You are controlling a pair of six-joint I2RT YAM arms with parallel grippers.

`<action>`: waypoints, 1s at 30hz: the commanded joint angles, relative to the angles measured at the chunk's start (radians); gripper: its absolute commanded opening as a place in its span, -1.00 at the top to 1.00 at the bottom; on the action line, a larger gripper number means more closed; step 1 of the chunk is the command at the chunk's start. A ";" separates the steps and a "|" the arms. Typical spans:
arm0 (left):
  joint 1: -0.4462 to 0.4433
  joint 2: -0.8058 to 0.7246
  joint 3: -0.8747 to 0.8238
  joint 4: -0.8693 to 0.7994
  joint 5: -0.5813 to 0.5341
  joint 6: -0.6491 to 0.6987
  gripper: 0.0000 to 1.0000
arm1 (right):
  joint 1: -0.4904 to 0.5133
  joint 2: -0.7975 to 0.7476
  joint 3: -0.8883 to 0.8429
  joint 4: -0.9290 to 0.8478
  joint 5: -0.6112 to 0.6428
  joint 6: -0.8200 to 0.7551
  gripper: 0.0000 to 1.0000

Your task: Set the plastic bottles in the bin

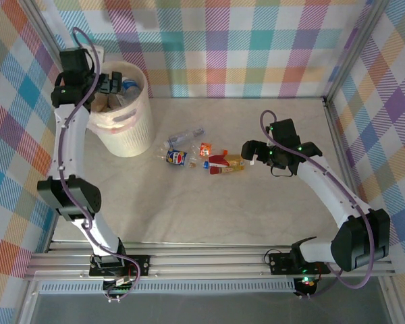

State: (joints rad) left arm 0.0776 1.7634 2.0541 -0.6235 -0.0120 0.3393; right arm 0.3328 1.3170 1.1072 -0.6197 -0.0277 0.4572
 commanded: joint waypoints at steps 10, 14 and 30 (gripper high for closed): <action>-0.189 -0.312 -0.345 0.095 -0.040 -0.601 -1.00 | -0.005 0.009 0.031 -0.030 -0.012 -0.014 -0.99; -0.343 -0.391 -0.525 0.160 -0.154 -0.630 -1.00 | -0.005 -0.002 0.024 -0.040 -0.002 -0.021 -0.99; -0.601 -0.350 -0.825 0.228 -0.094 0.005 -1.00 | -0.005 -0.045 -0.024 -0.055 0.047 0.004 -0.99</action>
State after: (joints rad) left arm -0.5133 1.3869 1.2541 -0.4358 -0.1257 0.1112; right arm 0.3328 1.3029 1.0985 -0.6575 0.0025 0.4568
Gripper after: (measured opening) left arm 0.997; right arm 0.997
